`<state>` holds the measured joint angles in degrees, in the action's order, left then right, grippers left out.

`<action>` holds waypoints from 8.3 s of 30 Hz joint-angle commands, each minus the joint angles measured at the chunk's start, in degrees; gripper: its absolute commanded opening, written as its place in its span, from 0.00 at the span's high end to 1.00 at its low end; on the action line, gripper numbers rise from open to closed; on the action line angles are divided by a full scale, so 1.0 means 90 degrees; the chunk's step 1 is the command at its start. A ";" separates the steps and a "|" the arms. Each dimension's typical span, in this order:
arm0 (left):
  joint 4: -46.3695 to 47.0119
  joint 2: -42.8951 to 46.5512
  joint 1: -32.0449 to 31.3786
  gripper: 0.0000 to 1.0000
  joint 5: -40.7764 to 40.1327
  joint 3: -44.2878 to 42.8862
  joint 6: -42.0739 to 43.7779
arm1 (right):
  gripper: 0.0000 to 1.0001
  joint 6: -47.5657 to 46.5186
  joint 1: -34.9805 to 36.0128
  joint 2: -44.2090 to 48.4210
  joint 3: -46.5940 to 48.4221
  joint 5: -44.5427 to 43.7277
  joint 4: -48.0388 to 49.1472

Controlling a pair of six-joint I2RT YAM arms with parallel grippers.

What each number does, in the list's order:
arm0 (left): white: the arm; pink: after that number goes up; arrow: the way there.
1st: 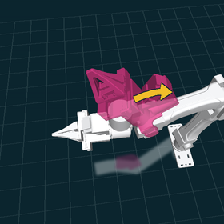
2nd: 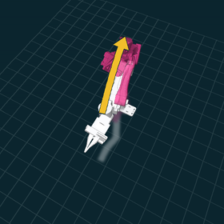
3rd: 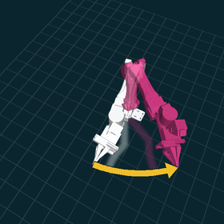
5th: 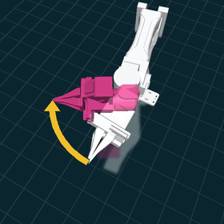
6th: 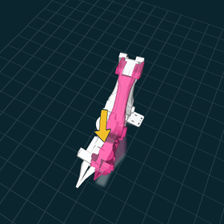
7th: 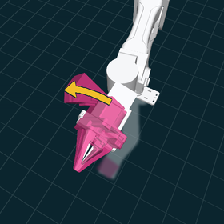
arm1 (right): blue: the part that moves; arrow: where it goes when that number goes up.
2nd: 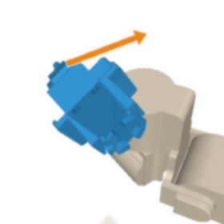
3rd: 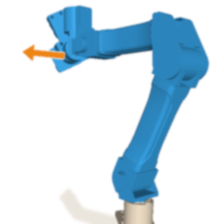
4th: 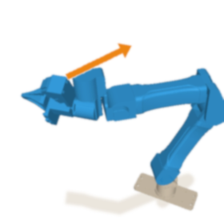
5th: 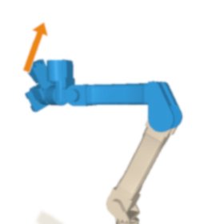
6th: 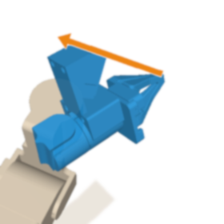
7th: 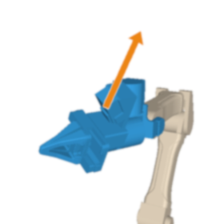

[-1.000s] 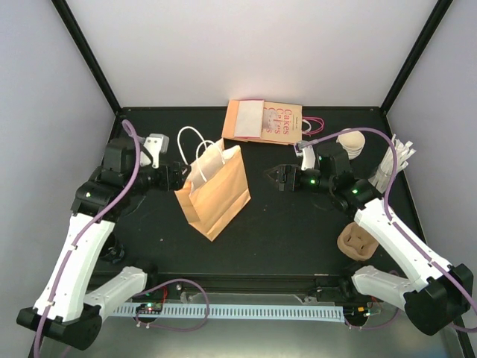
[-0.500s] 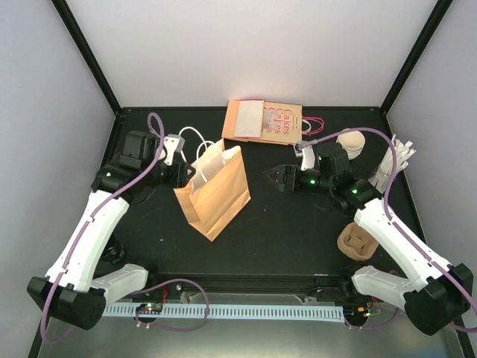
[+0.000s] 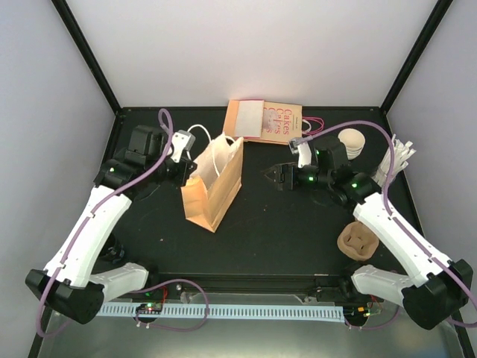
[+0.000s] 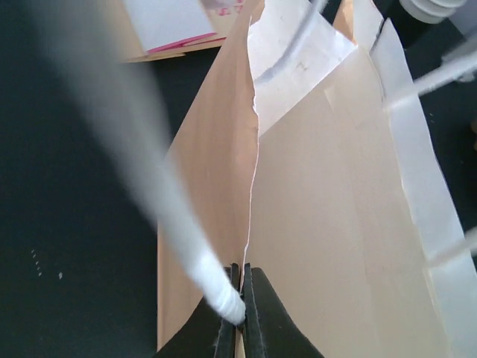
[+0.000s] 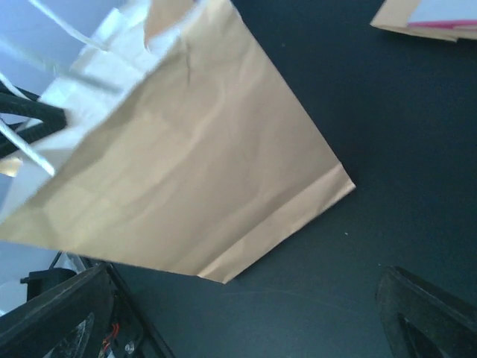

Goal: Pack the takeout coffee

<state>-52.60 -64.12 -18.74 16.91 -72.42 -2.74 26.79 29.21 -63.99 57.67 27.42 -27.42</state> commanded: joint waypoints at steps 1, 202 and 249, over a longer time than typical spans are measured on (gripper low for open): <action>0.0048 0.0223 -0.0561 0.99 -0.0409 -0.0376 0.0278 | 0.02 -0.0495 0.0200 -0.0012 0.0501 -0.0089 -0.0356; 0.2972 0.2007 -0.2533 0.94 -0.3786 0.2297 0.2184 | 0.99 -0.1333 0.4007 -0.1909 -0.0374 -0.3353 0.0465; 0.3080 0.1645 -0.2693 0.94 -0.3558 0.2450 0.1936 | 0.00 0.2117 0.1494 0.1641 -0.2037 -0.6247 -0.1156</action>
<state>-26.48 -49.65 -42.52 -14.39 -50.06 15.42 36.77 52.27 -50.61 41.45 -32.88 -30.74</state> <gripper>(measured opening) 0.063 1.000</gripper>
